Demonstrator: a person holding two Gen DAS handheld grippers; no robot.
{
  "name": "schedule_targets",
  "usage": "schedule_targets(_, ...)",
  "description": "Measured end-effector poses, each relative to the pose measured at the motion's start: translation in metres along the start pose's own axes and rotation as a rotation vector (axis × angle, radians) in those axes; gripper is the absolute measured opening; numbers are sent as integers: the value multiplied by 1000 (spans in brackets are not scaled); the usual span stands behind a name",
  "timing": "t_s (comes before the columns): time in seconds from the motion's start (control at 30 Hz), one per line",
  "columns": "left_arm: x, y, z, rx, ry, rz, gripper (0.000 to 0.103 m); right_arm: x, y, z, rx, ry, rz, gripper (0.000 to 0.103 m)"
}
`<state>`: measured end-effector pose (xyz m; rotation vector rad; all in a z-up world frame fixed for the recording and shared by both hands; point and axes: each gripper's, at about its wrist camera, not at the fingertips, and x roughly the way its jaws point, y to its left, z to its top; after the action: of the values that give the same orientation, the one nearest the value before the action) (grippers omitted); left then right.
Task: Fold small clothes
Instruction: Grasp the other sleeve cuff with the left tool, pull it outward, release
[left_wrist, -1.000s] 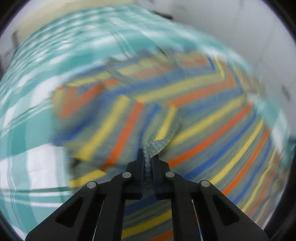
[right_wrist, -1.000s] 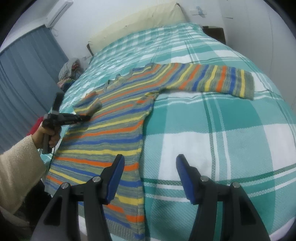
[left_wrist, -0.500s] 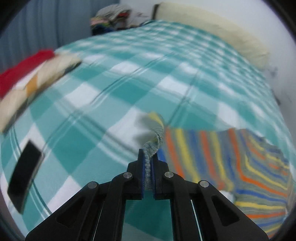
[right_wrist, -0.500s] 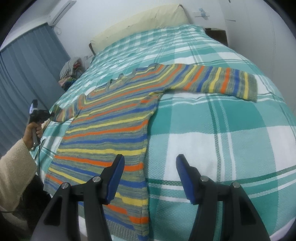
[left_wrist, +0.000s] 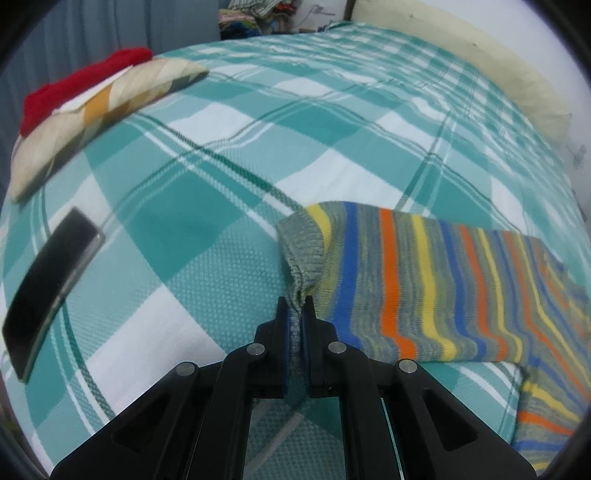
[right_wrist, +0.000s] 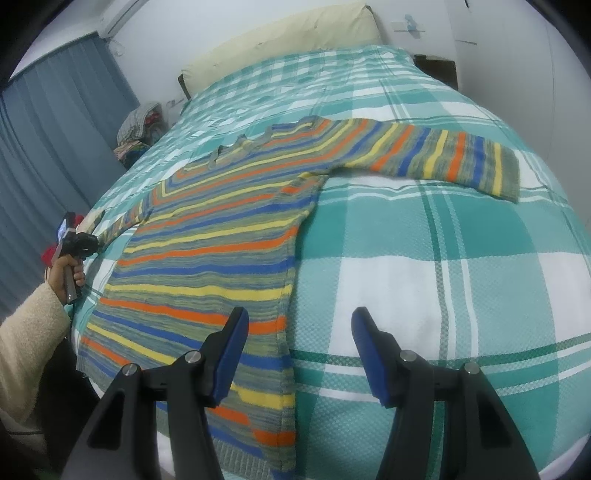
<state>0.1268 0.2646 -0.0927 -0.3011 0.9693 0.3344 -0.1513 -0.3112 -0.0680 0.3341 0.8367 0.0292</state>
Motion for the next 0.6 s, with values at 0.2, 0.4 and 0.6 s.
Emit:
schedule_targets(0.2,4,-2,-4,32,-8,12,4,0,-3,-1,6,0,-6,58)
schedule_targets(0.4,7,-5,-8,77,-23,20,4,1,-4,0,2,5,-12,58)
schedule_targets(0.6,6,-6,-12,99,-53,28,6,4,-9,-1,16,14,-43,67)
